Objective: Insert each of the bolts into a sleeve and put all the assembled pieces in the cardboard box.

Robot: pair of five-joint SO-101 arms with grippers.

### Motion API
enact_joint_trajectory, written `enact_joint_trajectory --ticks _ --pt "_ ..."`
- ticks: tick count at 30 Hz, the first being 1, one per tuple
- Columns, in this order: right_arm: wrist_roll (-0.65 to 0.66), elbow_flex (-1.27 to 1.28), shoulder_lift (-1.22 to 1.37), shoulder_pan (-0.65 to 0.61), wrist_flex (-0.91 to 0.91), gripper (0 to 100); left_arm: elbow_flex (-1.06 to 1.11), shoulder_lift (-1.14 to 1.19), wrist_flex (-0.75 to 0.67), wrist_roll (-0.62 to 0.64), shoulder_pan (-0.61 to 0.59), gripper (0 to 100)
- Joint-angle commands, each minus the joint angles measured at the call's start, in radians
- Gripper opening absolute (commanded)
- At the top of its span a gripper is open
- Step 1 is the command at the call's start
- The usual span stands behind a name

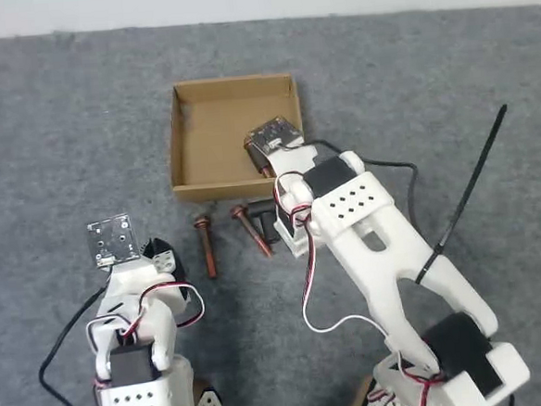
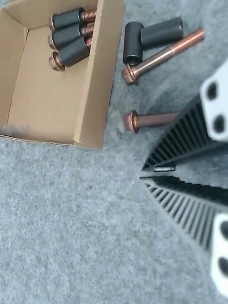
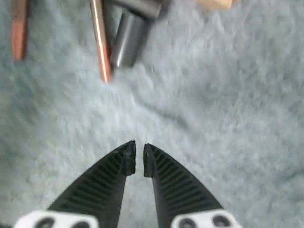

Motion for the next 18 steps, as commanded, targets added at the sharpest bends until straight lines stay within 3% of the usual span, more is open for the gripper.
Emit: enact_joint_trajectory --ticks 1,7,18 --pt "-0.012 -0.003 -0.005 -0.01 -0.082 2.2 -0.012 -0.021 -0.011 -0.012 -0.005 1" --pt "-0.1 -0.009 0.124 -0.01 -0.191 14.8 -0.012 -0.021 -0.011 -0.032 -0.005 1" --pt "-0.166 -0.003 0.157 -0.09 -0.361 12.5 -0.012 -0.021 -0.009 -0.051 -0.003 1"
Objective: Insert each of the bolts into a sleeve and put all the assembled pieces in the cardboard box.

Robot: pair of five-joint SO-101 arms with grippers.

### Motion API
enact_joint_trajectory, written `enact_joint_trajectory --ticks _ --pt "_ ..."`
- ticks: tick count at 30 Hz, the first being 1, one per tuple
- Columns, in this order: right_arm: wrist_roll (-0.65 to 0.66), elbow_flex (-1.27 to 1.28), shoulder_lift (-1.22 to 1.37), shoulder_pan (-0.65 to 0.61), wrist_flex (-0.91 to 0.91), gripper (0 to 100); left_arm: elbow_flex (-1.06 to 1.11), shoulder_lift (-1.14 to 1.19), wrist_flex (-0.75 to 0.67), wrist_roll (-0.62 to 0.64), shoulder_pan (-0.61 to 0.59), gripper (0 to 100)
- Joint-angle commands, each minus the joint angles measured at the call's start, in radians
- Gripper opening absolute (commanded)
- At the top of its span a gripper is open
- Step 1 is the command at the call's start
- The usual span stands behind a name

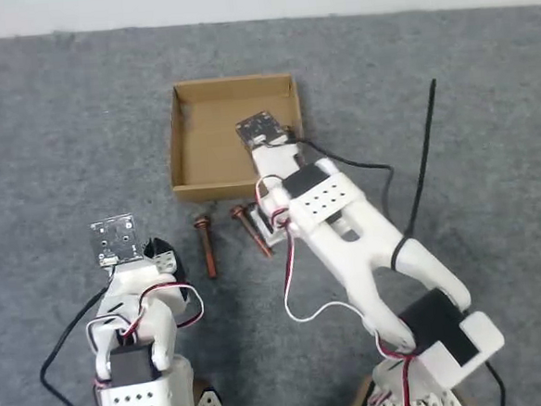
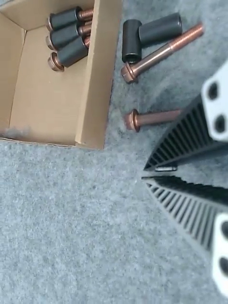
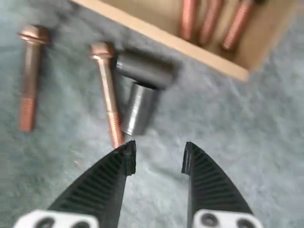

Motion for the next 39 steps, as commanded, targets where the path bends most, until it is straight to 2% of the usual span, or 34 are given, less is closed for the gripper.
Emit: enact_joint_trajectory --ticks 1,9,14,39 --pt "-0.058 -0.008 -0.008 -0.022 -0.058 10.8 -0.012 -0.021 -0.009 -0.014 -0.003 1" --pt "-0.069 -0.011 0.027 -0.021 -0.07 8.6 -0.012 -0.021 -0.008 -0.014 -0.003 1" --pt "-0.069 -0.017 0.116 -0.022 -0.111 12.7 -0.012 -0.021 -0.008 -0.014 -0.003 1" --pt "-0.068 -0.014 0.199 -0.053 -0.179 11.8 -0.012 -0.021 0.008 -0.015 -0.003 1"
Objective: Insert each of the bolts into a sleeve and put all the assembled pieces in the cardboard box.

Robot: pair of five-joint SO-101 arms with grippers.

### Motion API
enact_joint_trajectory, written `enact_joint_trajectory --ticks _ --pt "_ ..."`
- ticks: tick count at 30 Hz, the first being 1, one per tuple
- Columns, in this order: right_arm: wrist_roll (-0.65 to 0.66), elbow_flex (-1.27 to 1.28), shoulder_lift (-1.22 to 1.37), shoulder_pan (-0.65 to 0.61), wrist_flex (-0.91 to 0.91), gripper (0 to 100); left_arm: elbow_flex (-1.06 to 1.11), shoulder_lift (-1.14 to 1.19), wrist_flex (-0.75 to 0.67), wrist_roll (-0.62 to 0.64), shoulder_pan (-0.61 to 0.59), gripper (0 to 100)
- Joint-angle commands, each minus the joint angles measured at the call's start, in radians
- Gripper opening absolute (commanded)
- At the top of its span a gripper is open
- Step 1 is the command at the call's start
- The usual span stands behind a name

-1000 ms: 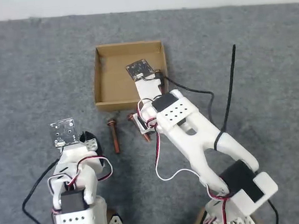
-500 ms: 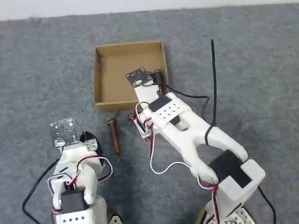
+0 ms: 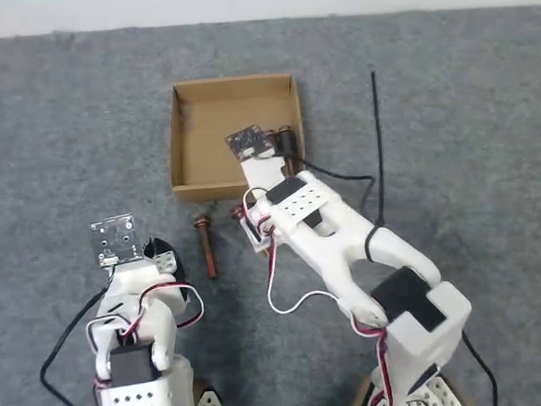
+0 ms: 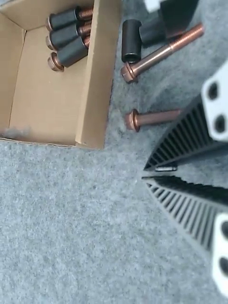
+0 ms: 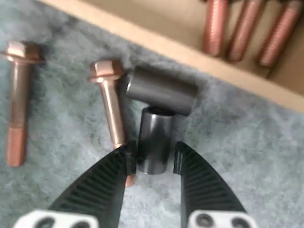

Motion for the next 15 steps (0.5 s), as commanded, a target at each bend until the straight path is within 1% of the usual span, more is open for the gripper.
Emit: enact_joint_trajectory --ticks 1,4,8,15 --pt "-0.009 -0.012 -0.01 -0.019 -0.018 11.8 -0.012 -0.021 0.008 -0.012 -0.003 1" --pt "-0.005 -0.012 -0.01 -0.018 -0.012 11.8 -0.012 -0.021 0.008 -0.012 -0.003 1" --pt "0.069 -0.014 -0.01 -0.021 0.005 12.1 -0.012 -0.021 0.008 -0.012 -0.005 1" --pt "0.092 -0.014 -0.01 -0.022 0.01 12.4 -0.012 -0.021 0.008 -0.012 -0.005 1"
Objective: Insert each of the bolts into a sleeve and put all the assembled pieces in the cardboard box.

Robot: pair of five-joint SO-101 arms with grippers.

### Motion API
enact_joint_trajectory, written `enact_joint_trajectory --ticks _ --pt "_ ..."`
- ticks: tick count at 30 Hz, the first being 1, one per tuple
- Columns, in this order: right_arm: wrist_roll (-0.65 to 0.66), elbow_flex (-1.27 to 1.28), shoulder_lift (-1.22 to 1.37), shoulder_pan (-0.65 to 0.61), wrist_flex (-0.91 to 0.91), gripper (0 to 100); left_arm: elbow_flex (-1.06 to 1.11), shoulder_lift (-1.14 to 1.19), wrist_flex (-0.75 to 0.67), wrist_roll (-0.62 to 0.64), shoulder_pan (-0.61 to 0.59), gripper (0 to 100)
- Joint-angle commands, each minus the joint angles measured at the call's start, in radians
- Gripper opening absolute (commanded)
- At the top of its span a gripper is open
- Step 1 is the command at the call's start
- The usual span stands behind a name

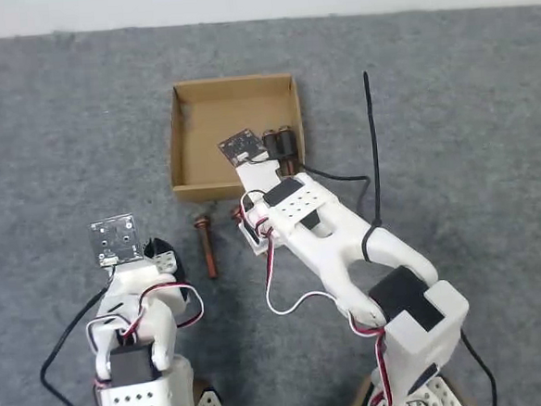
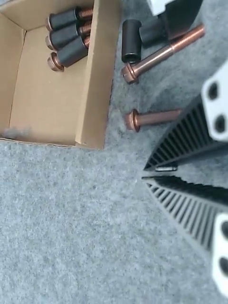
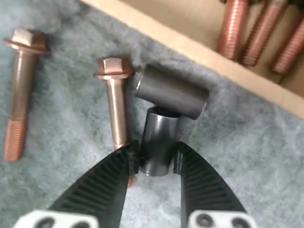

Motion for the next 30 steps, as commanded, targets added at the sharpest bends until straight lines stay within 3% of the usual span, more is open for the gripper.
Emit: enact_joint_trajectory --ticks 1,8,15,20,24,30 --pt "0.049 -0.014 -0.012 -0.019 0.013 12.4 -0.012 -0.021 0.008 -0.012 -0.005 1" --pt "0.094 -0.089 0.041 -0.028 0.088 12.4 -0.012 -0.021 0.008 -0.012 -0.005 1" --pt "0.091 -0.316 0.219 -0.028 0.282 12.1 -0.012 -0.021 0.008 -0.012 -0.005 1" --pt "0.084 -0.319 0.222 -0.028 0.283 11.6 -0.012 -0.021 0.008 -0.012 -0.005 1" --pt "0.083 -0.322 0.219 -0.008 0.283 0.5 -0.012 -0.021 0.008 -0.012 -0.005 1" --pt "0.029 -0.272 0.147 0.007 0.282 0.7 -0.012 -0.021 0.008 -0.012 -0.005 1"
